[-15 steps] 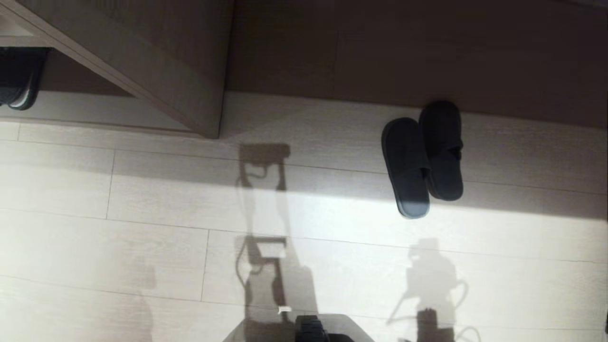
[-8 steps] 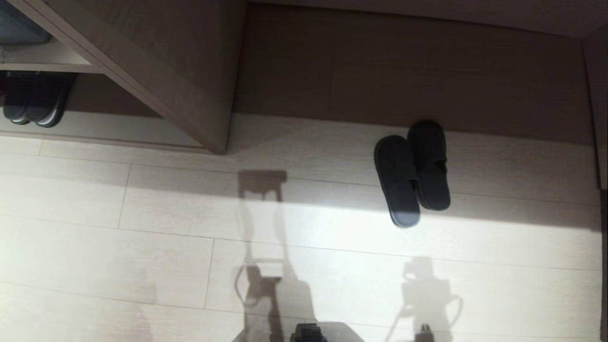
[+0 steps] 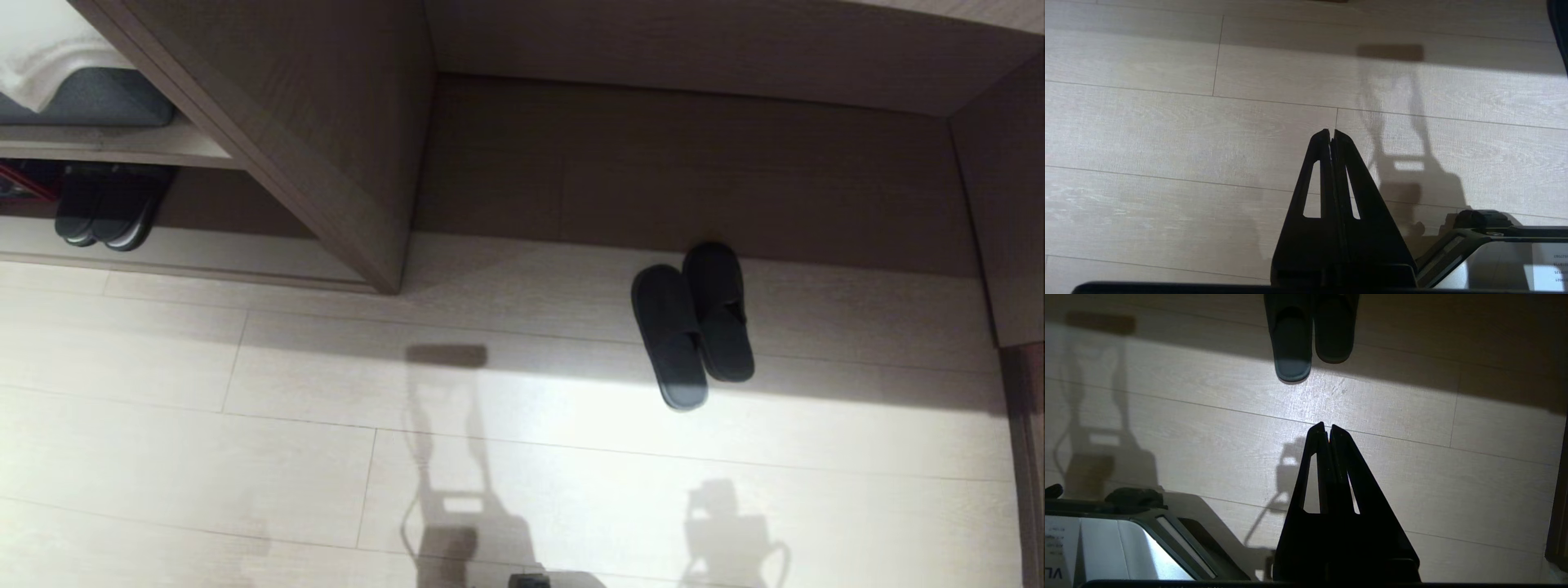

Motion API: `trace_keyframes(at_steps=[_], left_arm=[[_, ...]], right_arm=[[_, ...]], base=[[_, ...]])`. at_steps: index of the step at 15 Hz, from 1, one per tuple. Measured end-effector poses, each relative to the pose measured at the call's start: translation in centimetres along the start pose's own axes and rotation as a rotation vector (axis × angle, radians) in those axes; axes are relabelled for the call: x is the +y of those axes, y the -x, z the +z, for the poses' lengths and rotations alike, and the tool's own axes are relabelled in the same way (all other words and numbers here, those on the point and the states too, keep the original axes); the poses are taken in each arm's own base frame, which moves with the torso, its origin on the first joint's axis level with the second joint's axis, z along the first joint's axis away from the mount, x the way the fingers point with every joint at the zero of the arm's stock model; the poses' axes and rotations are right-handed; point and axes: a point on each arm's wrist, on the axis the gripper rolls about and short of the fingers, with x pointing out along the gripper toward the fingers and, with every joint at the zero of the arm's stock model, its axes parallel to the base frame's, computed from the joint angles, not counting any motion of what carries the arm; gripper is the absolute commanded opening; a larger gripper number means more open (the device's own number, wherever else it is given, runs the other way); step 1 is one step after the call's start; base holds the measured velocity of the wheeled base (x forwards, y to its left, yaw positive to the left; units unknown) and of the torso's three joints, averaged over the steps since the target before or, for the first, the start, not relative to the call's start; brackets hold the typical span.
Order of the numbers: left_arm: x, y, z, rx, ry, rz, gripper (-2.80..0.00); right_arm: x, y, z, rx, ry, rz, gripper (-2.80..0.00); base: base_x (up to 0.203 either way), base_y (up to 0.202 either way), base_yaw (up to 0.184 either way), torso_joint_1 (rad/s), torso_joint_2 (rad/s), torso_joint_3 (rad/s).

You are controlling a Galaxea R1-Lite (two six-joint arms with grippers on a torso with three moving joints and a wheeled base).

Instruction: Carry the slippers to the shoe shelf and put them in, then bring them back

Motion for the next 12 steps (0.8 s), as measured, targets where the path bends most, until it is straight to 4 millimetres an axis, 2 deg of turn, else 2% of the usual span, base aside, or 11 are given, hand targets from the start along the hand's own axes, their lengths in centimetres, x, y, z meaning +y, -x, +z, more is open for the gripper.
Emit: trace_keyframes(at_steps=[12], left_arm=[[0.0, 0.0, 0.01, 0.0, 0.0, -0.001, -2.8]], right_arm=[[0.0, -0.01, 0.0, 0.001, 0.0, 0.0, -2.8]], base=[[0.0, 0.0, 0.0, 0.002, 0.0, 0.201]])
